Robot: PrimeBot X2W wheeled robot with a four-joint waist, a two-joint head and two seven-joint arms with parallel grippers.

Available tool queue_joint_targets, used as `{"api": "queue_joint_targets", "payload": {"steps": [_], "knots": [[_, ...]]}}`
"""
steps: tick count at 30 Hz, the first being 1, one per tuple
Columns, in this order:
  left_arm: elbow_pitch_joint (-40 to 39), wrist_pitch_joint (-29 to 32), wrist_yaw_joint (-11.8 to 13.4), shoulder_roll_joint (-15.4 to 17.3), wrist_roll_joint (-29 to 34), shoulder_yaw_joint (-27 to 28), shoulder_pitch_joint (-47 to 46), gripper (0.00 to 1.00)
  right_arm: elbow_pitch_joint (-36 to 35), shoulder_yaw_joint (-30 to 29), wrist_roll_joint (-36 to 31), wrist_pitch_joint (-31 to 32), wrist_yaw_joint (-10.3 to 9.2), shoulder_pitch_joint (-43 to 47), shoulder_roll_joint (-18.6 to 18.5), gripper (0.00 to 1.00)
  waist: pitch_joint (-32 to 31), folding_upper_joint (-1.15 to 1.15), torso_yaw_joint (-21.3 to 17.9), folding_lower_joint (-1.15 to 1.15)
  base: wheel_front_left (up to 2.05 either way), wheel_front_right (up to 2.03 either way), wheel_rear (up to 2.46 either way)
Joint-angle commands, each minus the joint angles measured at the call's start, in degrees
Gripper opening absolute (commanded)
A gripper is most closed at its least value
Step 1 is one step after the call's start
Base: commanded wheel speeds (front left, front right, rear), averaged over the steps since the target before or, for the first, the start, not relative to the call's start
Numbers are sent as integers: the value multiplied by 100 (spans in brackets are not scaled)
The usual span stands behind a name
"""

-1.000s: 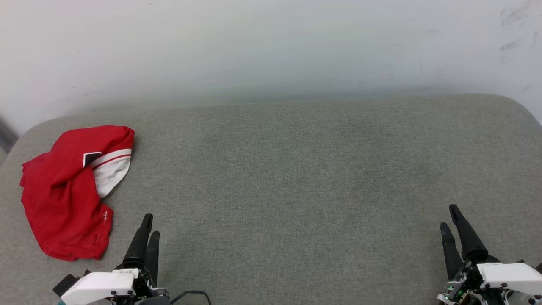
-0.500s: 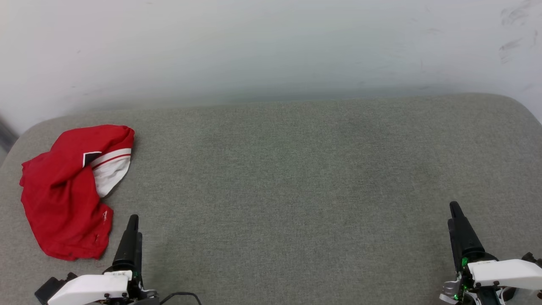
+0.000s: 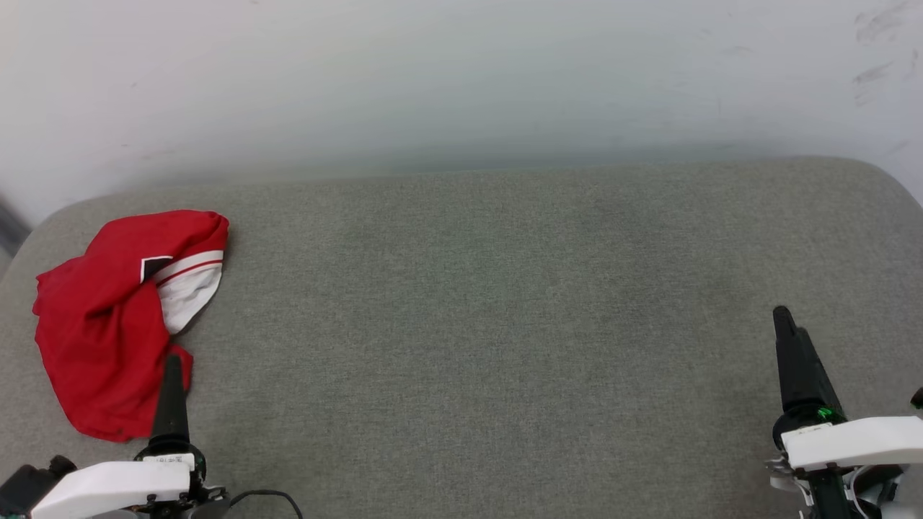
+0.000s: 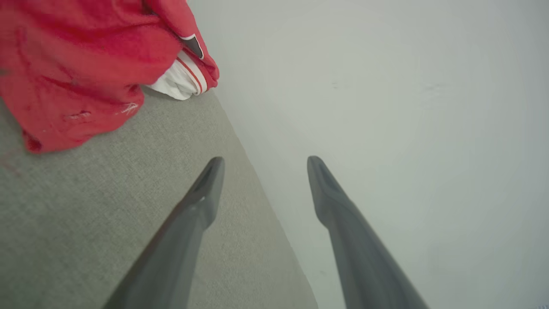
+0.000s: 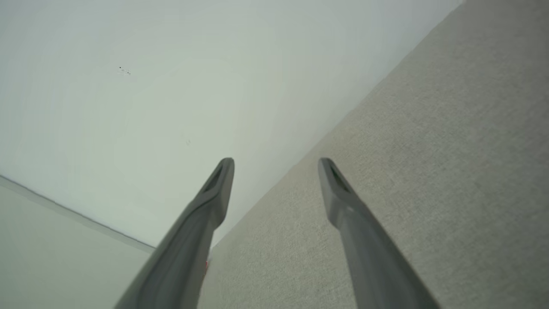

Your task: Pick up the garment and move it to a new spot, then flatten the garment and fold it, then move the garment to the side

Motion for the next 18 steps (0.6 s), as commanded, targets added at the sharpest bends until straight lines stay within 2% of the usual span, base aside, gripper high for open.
{"api": "queue_joint_targets", "payload": {"steps": [1,8,14,18], "knots": [[-162,-44,4,20,221,38,-103,100,-184,17,-253,-66,1,-97,-7,100,4,0,0,0,0,0,0],[-822,-182,271,23,1319,-118,-50,100,-597,141,-1264,-204,1,-130,-7,100,35,0,2,0,0,0,0],[-1266,-297,642,25,2455,-649,84,100,-828,427,-2325,-315,2,-127,-6,100,52,0,-5,0,0,0,0],[-1402,-372,906,27,3165,-988,125,100,-918,497,-2788,-386,1,-101,-7,100,58,0,-13,0,0,0,0]]}}
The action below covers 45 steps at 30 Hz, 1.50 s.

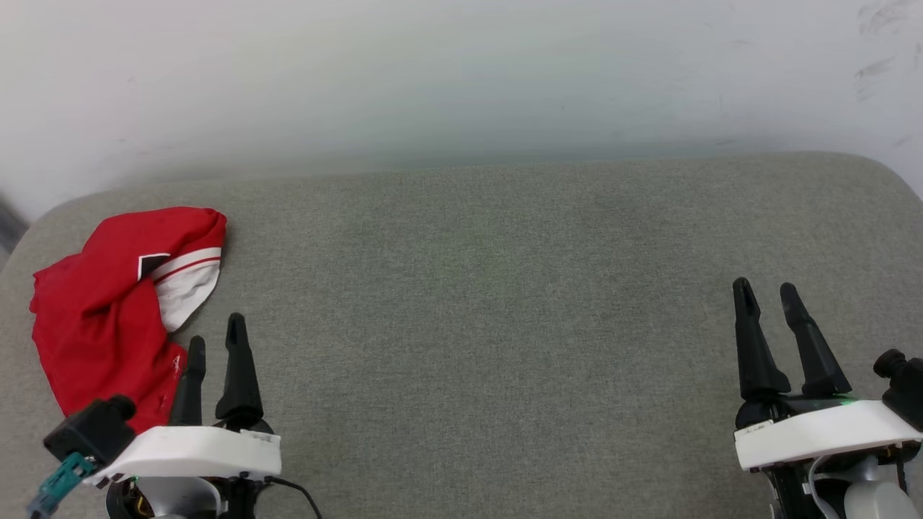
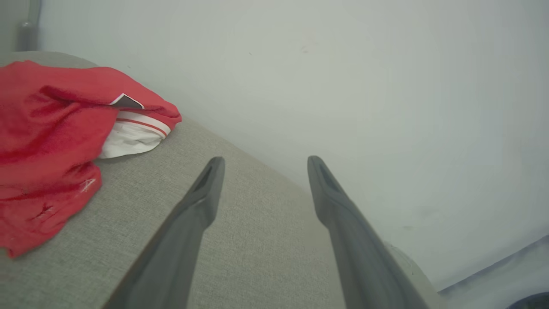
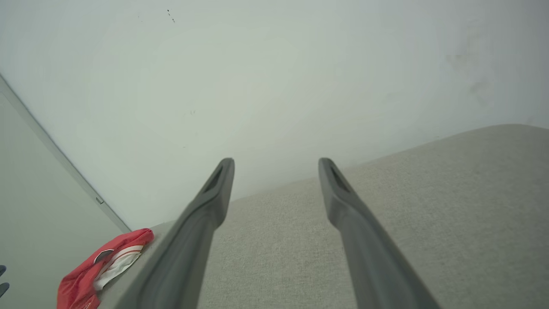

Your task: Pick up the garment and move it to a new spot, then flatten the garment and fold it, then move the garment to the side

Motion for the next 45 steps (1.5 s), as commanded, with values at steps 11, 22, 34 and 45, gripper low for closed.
{"api": "queue_joint_targets", "payload": {"steps": [11,22,34,45], "knots": [[-280,-226,1062,667,1270,-1227,-17,100,-201,87,-1174,-221,0,-24,-8,100,13,0,-31,0,0,0,0],[-365,-396,1389,1119,1606,-2078,-75,100,-7,5,-1804,-390,0,108,-8,100,18,0,-74,0,0,0,0],[-557,-552,1669,1258,2266,-2508,-118,100,32,84,-2277,-552,0,89,-7,100,34,0,-114,0,0,0,0],[-508,-682,1030,923,2234,-1992,187,100,-108,119,-1930,-674,0,185,-7,100,51,0,-131,0,0,0,0]]}}
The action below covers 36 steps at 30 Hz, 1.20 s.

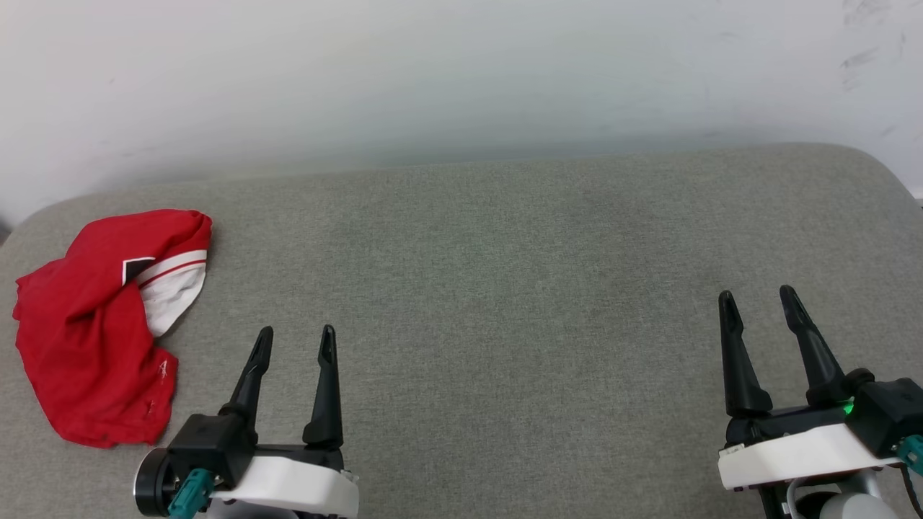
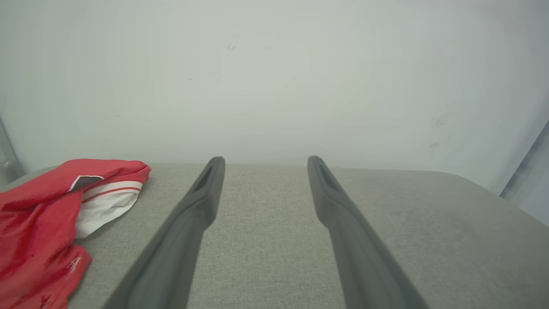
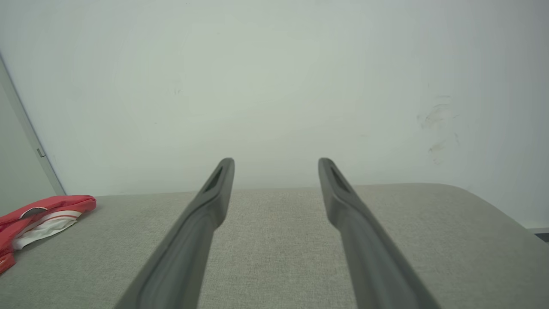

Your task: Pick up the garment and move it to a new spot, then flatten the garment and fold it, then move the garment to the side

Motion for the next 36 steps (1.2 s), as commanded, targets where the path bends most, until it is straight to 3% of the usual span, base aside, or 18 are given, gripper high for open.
{"api": "queue_joint_targets", "payload": {"steps": [1,8,15,27,36], "knots": [[-29,-40,-65,-31,62,51,39,100,-55,-4,-7,-34,-2,36,-4,100,2,0,-4,0,0,0,0],[50,-121,-913,-440,437,721,235,100,34,-91,-36,-118,-2,90,-4,100,4,0,-34,0,0,0,0],[111,-203,-1392,-710,894,1056,321,100,96,-123,-177,-194,-2,106,-2,100,9,0,-62,0,0,0,0],[85,-322,-1542,-815,1722,1086,383,100,117,-67,-660,-317,-2,169,-1,100,6,0,89,0,0,0,0],[94,-317,-1546,-831,1730,1162,308,100,160,-35,-644,-312,-2,197,0,100,64,0,711,0,0,0,0]]}}
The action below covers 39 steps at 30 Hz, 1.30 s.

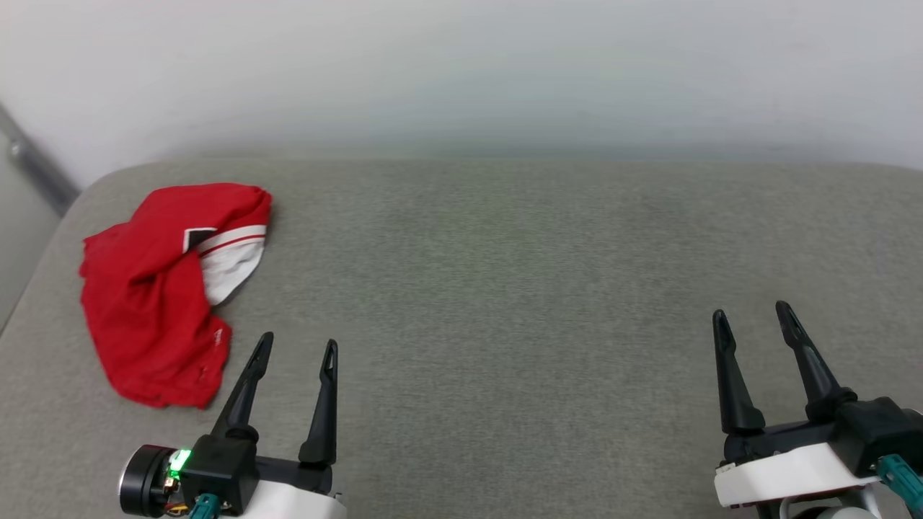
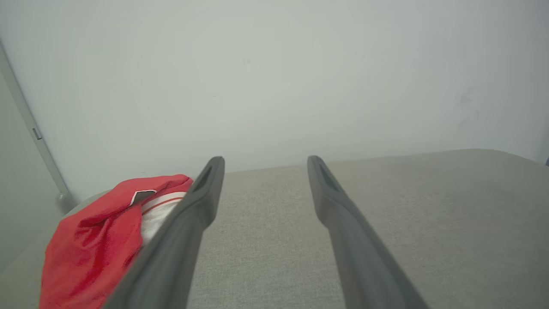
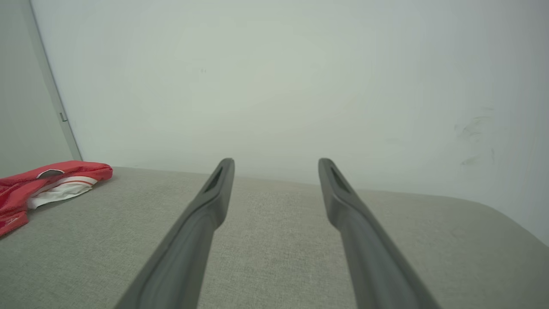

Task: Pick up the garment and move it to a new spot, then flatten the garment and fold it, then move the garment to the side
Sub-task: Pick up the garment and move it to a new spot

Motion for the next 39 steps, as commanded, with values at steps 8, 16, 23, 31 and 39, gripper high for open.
{"api": "queue_joint_targets", "payload": {"steps": [8,16,23,31,39], "knots": [[-58,-16,41,-16,10,216,-10,100,4,185,-53,-12,-3,86,2,100,6,0,825,0,0,0,0],[-63,-15,-16,-18,42,285,111,100,27,334,-11,-12,-3,89,2,100,-96,0,1493,0,0,0,0],[7,-16,-58,-13,-11,404,224,100,84,562,73,-12,-3,161,3,100,-231,0,1931,0,0,0,0],[81,-16,-129,-22,-111,482,303,100,173,622,167,-12,-3,209,3,100,-298,0,2168,0,0,0,0],[72,-16,-173,-29,-108,536,311,100,139,592,135,-12,-3,200,2,100,-283,0,2183,0,0,0,0]]}}
